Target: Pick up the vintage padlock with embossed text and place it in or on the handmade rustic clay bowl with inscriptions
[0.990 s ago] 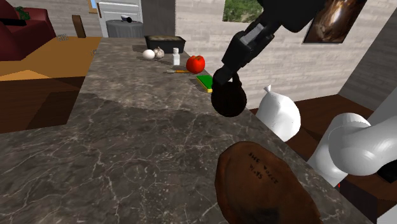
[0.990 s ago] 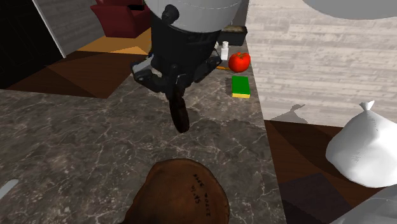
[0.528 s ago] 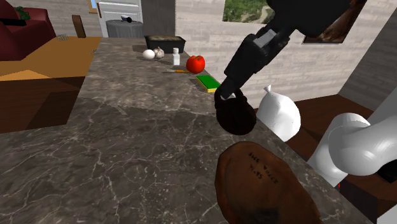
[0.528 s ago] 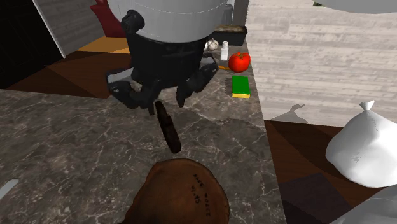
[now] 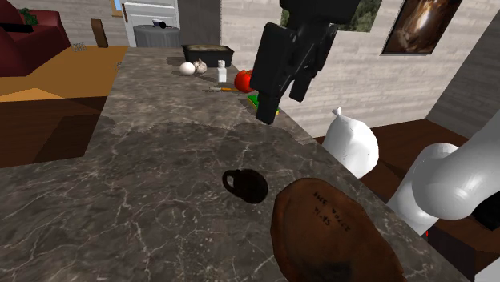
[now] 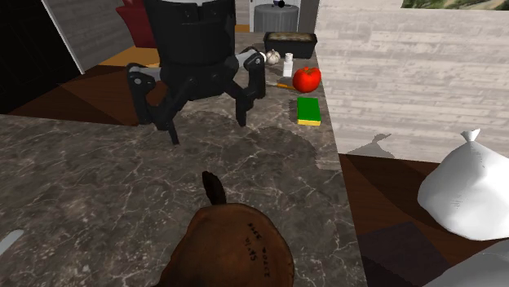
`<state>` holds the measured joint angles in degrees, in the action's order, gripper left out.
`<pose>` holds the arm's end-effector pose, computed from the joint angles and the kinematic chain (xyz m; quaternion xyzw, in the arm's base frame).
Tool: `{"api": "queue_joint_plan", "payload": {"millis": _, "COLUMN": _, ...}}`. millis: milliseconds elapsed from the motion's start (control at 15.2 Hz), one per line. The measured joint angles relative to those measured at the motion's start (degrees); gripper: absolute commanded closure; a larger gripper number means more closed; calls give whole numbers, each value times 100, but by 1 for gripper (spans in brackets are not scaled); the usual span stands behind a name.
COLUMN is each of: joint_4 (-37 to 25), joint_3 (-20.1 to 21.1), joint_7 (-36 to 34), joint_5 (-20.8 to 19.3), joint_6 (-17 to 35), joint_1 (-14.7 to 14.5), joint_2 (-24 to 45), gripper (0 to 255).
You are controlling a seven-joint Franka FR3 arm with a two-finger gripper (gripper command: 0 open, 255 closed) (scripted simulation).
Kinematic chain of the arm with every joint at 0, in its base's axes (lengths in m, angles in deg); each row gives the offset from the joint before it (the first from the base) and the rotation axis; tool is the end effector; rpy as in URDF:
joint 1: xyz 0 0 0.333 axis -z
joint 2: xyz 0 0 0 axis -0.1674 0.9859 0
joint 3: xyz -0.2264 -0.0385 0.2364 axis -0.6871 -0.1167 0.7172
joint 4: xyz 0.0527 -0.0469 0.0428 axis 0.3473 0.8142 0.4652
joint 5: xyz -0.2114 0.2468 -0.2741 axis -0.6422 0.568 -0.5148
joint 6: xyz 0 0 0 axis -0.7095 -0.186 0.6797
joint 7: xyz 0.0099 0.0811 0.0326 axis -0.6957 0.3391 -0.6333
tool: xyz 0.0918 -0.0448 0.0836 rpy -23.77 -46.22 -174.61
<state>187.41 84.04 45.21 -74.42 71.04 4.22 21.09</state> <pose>0.2489 0.4251 0.6847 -0.9943 -0.0865 -0.0629 0.0038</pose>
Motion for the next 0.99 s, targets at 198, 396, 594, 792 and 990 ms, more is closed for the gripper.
{"api": "queue_joint_plan", "payload": {"millis": 198, "joint_4": 207, "joint_3": -10, "joint_7": 29, "joint_5": 33, "joint_6": 153, "joint_1": -19, "joint_2": -48, "gripper": 0}}
{"api": "queue_joint_plan", "payload": {"millis": 396, "joint_4": 233, "joint_3": -11, "joint_7": 33, "joint_5": 37, "joint_6": 174, "joint_1": -21, "joint_2": -54, "gripper": 0}}
{"api": "queue_joint_plan", "payload": {"millis": 594, "joint_4": 238, "joint_3": -11, "joint_7": 33, "joint_5": 38, "joint_6": 177, "joint_1": -21, "joint_2": -55, "gripper": 255}}
{"api": "queue_joint_plan", "payload": {"millis": 792, "joint_4": 238, "joint_3": -11, "joint_7": 33, "joint_5": 38, "joint_6": 177, "joint_1": -21, "joint_2": -55, "gripper": 255}}
{"api": "queue_joint_plan", "payload": {"millis": 990, "joint_4": 238, "joint_3": -11, "joint_7": 33, "joint_5": 38, "joint_6": 177, "joint_1": -21, "joint_2": -55, "gripper": 255}}
